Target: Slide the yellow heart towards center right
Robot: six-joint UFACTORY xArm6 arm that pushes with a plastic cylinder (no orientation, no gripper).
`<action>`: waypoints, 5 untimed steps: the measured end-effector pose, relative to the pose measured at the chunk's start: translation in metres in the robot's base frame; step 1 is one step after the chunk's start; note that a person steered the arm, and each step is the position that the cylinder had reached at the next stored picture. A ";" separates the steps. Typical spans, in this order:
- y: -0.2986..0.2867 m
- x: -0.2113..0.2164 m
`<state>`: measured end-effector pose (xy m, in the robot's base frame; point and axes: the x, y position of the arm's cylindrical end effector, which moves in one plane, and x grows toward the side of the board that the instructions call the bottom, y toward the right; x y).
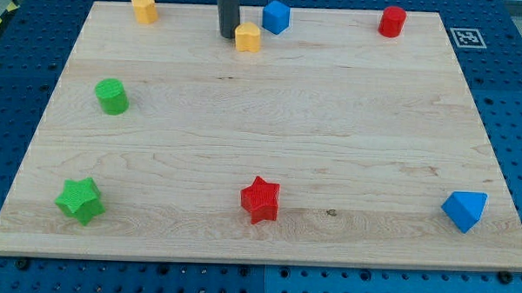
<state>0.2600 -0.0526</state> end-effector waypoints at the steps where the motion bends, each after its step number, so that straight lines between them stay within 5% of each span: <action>1: 0.019 0.009; 5: 0.138 0.065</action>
<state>0.3250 0.0853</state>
